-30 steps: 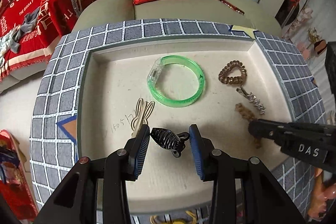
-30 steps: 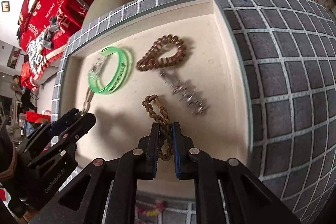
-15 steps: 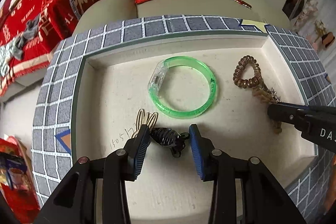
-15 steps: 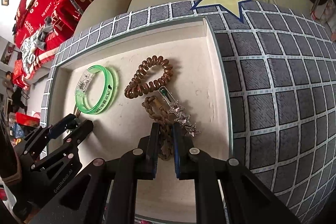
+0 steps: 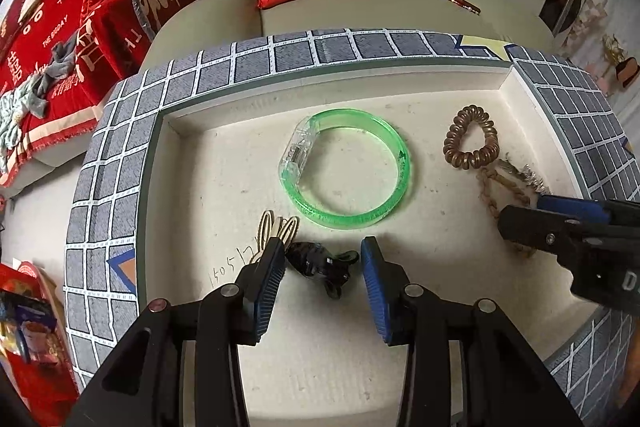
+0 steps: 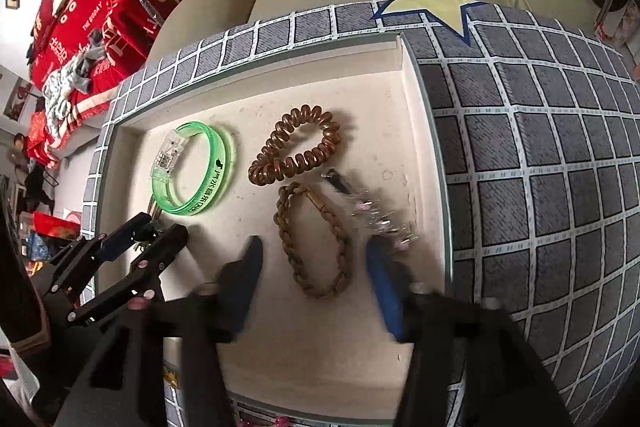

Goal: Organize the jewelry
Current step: 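Open the right tool to drop the braided bracelet while the left tool releases the claw clip, then move both open tools back out of the tray over the remaining jewelry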

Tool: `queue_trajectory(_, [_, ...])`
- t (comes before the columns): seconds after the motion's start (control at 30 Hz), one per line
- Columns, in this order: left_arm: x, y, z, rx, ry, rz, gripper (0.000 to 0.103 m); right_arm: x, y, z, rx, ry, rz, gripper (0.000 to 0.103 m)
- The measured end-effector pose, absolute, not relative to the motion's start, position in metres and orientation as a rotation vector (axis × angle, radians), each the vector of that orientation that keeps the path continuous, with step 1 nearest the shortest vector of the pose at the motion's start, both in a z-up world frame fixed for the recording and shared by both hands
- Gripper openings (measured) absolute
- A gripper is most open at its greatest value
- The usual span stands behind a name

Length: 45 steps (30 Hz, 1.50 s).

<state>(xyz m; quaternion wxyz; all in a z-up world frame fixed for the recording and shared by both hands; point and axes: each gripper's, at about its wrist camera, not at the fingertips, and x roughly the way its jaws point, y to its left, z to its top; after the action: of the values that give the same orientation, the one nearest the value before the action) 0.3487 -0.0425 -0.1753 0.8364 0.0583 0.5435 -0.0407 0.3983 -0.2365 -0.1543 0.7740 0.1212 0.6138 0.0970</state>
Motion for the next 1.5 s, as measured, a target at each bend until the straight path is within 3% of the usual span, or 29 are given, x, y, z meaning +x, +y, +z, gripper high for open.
queue_trajectory(0.1, [0.347, -0.042, -0.176, 0.123, 1.152, -0.077, 0.064, 0.396, -0.24, -0.153, 0.29, 1.326, 0.215, 0.059])
queue_trajectory(0.77, [0.344, -0.032, -0.171, 0.103, 1.145, -0.048, 0.064, 0.355, -0.259, -0.118, 0.426, 1.278, 0.244, 0.06])
queue_trajectory(0.8, [0.345, -0.031, -0.171, 0.1, 1.148, -0.044, 0.075, 0.351, -0.261, -0.117, 0.434, 1.276, 0.241, 0.06])
queue_trajectory(0.83, [0.344, -0.031, -0.171, 0.098, 1.144, -0.036, 0.098, 0.348, -0.262, -0.116, 0.441, 1.275, 0.24, 0.06])
queue_trajectory(0.87, [0.343, -0.03, -0.168, 0.096, 1.128, -0.025, 0.103, 0.346, -0.262, -0.115, 0.444, 1.275, 0.238, 0.06])
queue_trajectory(1.27, [0.329, -0.029, -0.15, 0.135, 1.086, -0.036, 0.103, 0.323, -0.264, -0.109, 0.458, 1.277, 0.228, 0.06])
queue_trajectory(1.43, [0.316, -0.018, -0.143, 0.107, 1.081, -0.047, 0.103, 0.309, -0.258, -0.102, 0.435, 1.254, 0.241, 0.071])
queue_trajectory(1.5, [0.31, -0.015, -0.14, 0.109, 1.082, -0.048, 0.103, 0.304, -0.254, -0.099, 0.424, 1.247, 0.252, 0.08])
